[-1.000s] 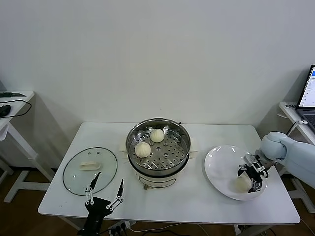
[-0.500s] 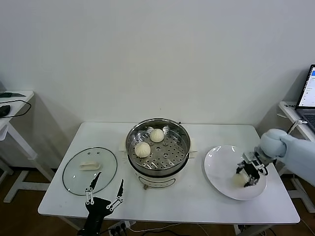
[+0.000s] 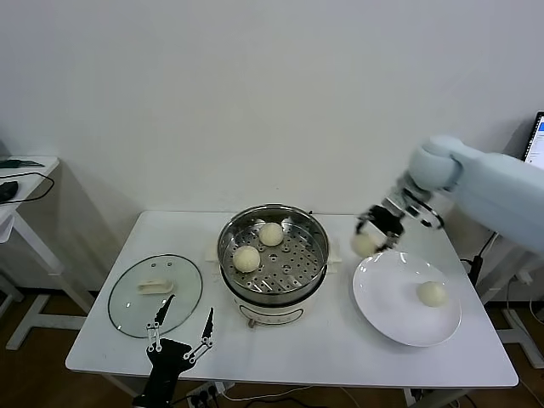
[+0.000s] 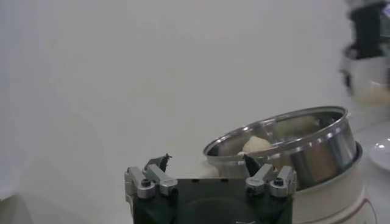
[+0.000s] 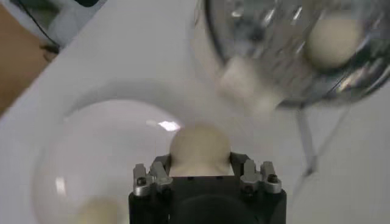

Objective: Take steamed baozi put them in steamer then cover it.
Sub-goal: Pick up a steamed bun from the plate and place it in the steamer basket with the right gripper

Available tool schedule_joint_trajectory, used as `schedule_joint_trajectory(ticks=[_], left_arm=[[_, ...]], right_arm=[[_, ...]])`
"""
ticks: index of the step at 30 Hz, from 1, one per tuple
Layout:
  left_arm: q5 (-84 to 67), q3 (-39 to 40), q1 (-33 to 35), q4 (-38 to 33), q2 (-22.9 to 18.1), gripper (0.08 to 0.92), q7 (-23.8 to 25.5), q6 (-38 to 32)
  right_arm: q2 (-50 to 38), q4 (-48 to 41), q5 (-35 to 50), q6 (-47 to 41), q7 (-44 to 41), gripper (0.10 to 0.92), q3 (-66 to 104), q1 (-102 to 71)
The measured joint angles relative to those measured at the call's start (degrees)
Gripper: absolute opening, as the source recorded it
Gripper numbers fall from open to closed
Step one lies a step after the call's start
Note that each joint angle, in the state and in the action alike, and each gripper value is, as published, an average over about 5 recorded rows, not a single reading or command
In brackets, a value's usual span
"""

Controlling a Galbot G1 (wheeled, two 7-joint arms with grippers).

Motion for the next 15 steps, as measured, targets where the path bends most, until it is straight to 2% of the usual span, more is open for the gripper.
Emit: schedule_joint_trajectory(ticks=[15], left_arm=[[-0.4, 0.8, -1.3, 1.0, 0.0, 0.823, 0.0, 0.0]], right_arm=[[15.7, 3.5, -6.3, 12.5, 0.4, 0.656, -4.2, 3.0]])
